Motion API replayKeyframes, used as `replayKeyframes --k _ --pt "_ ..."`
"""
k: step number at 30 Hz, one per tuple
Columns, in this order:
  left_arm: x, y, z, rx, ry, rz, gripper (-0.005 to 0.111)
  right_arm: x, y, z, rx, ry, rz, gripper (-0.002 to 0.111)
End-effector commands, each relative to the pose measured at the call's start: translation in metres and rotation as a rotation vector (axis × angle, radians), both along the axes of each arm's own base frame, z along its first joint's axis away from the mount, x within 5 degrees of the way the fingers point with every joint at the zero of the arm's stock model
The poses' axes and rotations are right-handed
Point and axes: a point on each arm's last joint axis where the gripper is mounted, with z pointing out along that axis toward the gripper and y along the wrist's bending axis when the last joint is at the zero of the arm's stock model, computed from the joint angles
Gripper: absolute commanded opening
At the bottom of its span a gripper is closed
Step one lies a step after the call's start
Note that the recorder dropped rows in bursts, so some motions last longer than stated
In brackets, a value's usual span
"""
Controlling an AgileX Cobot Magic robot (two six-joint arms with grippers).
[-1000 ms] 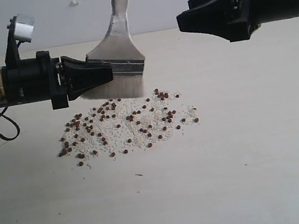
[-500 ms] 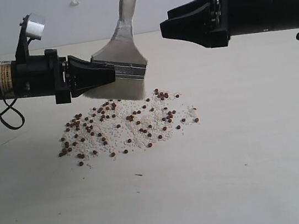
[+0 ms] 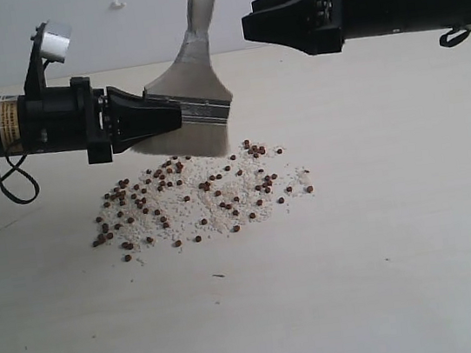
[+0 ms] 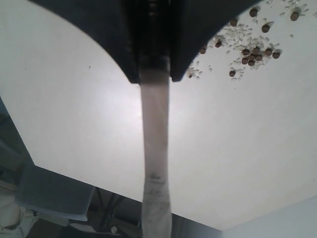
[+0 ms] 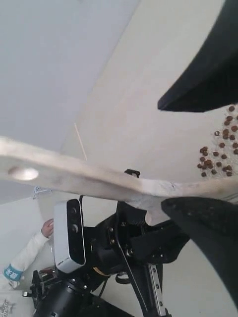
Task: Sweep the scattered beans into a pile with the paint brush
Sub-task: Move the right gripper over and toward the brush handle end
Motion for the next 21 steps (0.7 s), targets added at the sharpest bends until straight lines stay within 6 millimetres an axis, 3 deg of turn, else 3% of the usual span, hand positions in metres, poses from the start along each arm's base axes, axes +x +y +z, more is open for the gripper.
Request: replayKeyframes --k 1,21 --pt "0.0013 -0.0014 0.0031 -0.025 -0.006 0.000 0.000 0.0124 0.0003 0.0012 0.018 -0.033 0.007 0.049" --pt "0.0007 -0.0008 0.0024 -0.014 -0.029 -0.013 0.000 0.0157 0.0017 0.0010 0.058 0.088 -0.004 0.049"
